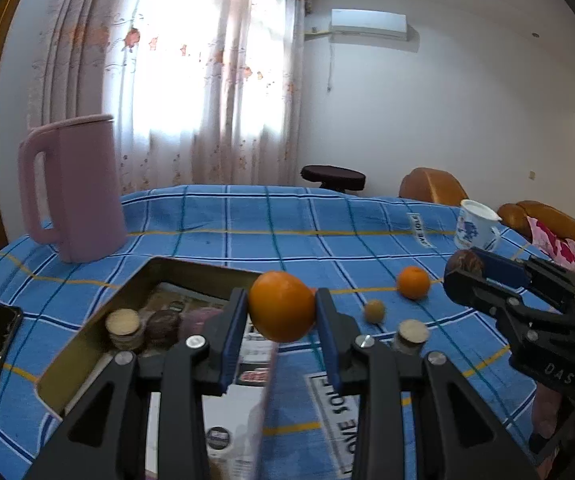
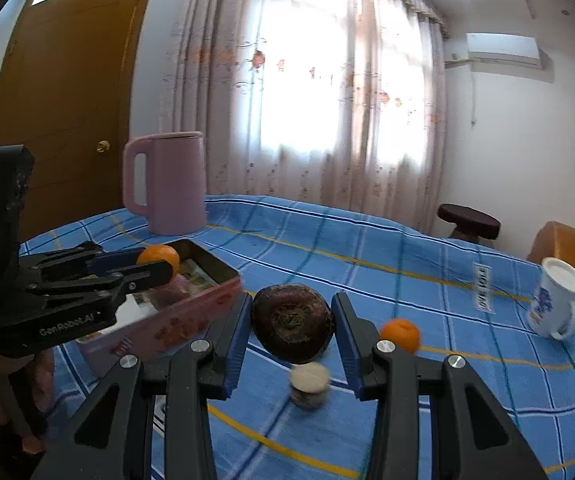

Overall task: Organize fruits
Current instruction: 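Carry the orange with the left tool while the right tool carries the mangosteen toward the tin, then release the orange into the tin with the left tool while the right tool releases the mangosteen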

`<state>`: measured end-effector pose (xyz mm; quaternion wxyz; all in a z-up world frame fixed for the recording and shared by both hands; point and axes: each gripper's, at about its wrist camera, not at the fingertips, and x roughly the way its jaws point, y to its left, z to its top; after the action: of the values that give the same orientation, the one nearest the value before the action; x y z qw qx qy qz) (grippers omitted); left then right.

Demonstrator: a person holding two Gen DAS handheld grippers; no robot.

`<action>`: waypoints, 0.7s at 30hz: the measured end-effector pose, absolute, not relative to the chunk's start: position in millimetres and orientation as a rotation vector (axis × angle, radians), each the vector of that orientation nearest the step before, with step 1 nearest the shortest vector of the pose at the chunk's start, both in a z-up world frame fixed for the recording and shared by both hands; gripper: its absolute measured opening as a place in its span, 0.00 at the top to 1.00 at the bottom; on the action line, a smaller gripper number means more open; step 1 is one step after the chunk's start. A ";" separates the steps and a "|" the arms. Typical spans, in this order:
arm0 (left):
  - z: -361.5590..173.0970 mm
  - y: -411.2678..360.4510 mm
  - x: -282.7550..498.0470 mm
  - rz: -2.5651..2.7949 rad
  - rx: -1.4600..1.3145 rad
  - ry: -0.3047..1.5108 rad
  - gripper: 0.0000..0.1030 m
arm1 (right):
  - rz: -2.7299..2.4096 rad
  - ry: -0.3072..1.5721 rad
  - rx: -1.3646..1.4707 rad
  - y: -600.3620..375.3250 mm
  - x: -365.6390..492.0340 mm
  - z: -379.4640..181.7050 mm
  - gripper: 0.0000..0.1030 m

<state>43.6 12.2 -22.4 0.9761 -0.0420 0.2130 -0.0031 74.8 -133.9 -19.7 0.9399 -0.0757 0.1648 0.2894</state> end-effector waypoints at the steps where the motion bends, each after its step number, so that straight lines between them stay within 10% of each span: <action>1: -23.0 16.2 43.5 -0.001 -0.089 0.433 0.65 | 0.601 0.339 -0.156 -128.8 75.8 -19.4 0.59; 21: -40.5 109.9 44.4 0.144 -0.180 0.530 0.65 | 0.844 0.478 -0.273 1.6 77.4 -49.8 0.59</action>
<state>44.4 109.9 -40.5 0.9586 -0.0885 0.2612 0.0712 77.4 1.6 -49.8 0.8757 -0.1310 0.2289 0.4045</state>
